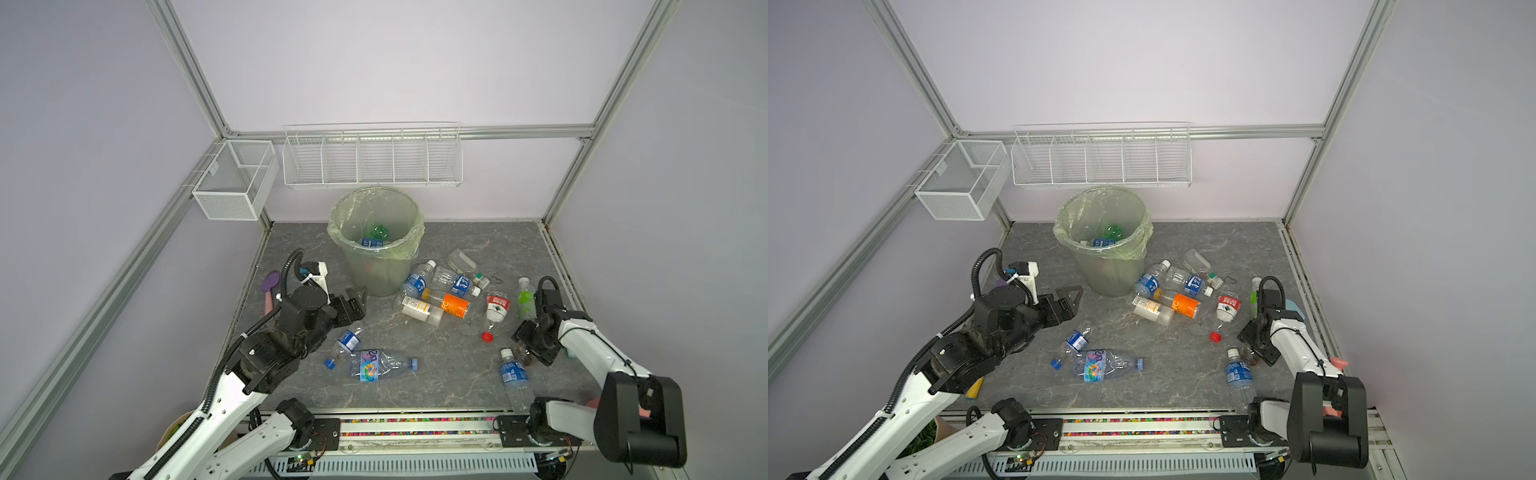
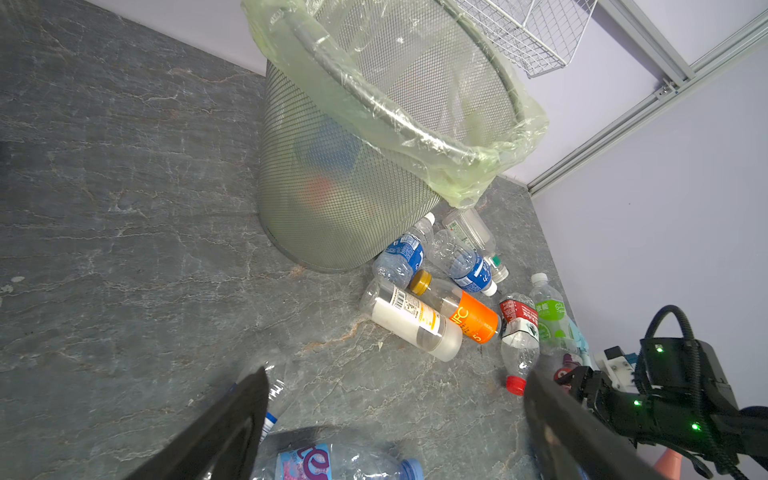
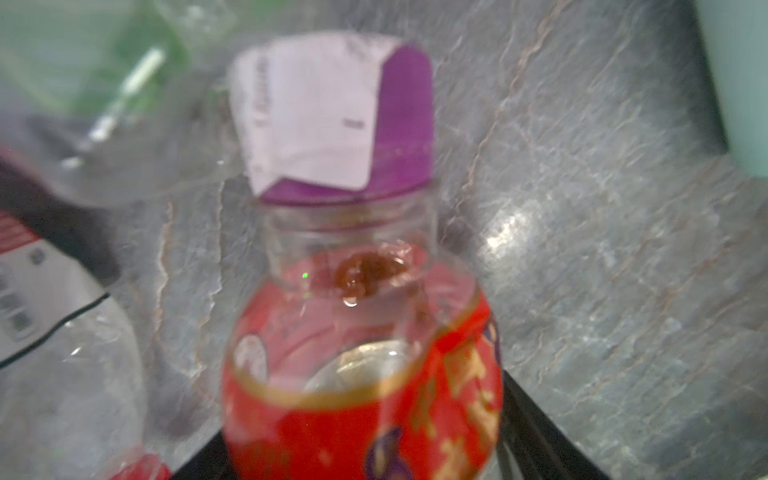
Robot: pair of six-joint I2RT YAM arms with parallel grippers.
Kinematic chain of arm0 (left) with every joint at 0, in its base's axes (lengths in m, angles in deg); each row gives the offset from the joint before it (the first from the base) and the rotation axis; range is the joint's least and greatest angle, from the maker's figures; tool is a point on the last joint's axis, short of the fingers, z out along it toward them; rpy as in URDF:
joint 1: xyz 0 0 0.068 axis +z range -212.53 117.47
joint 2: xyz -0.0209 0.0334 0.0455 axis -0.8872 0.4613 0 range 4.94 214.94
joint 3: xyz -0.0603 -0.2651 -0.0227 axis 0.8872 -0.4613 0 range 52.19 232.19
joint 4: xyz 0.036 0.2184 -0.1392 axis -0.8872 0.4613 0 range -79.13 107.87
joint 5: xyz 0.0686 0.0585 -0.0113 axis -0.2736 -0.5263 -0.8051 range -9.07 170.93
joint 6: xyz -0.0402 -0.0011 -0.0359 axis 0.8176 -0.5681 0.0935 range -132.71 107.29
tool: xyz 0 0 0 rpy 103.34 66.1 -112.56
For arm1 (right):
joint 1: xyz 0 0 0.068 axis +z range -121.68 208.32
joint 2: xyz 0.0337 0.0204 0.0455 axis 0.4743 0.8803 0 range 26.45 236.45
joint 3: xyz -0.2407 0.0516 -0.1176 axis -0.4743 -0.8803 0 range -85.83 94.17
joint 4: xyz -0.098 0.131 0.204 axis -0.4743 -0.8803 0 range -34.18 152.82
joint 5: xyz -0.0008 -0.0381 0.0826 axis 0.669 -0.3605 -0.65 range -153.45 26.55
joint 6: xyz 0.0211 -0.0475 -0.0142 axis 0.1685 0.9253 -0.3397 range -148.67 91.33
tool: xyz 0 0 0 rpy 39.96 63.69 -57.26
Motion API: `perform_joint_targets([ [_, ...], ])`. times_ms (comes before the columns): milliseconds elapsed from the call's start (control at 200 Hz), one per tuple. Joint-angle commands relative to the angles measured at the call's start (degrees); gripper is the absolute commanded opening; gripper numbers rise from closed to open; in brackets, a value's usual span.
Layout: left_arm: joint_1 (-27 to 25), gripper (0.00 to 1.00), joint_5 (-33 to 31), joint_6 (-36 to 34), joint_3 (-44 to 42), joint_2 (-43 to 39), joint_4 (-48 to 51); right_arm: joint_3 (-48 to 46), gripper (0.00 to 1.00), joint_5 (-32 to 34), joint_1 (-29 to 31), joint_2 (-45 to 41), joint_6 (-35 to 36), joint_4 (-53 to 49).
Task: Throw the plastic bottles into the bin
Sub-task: 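Lift the red-label bottle with the right gripper and carry it over the bin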
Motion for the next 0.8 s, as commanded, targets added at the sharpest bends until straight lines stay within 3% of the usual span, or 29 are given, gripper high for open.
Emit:
perform_joint_targets([
  [0,-0.3,0.95,-1.0,0.7,0.3,-0.8,1.6,-0.8,0.51,0.0,0.3,-4.5,-0.3,-2.8],
  [250,-0.3,0.95,-1.0,1.4,-1.7,-3.3,1.7,0.5,0.30,-0.2,0.4,-16.0,1.4,-6.5],
  [530,-0.3,0.95,-0.7,1.4,-3.5,-3.9,2.2,7.7,0.24,-1.0,0.4,-26.2,5.3,-12.8],
  [795,-0.3,0.95,0.1,1.8,-5.4,-4.4,1.9,17.2,0.20,-10.0,0.5,-28.8,8.9,-11.0],
])
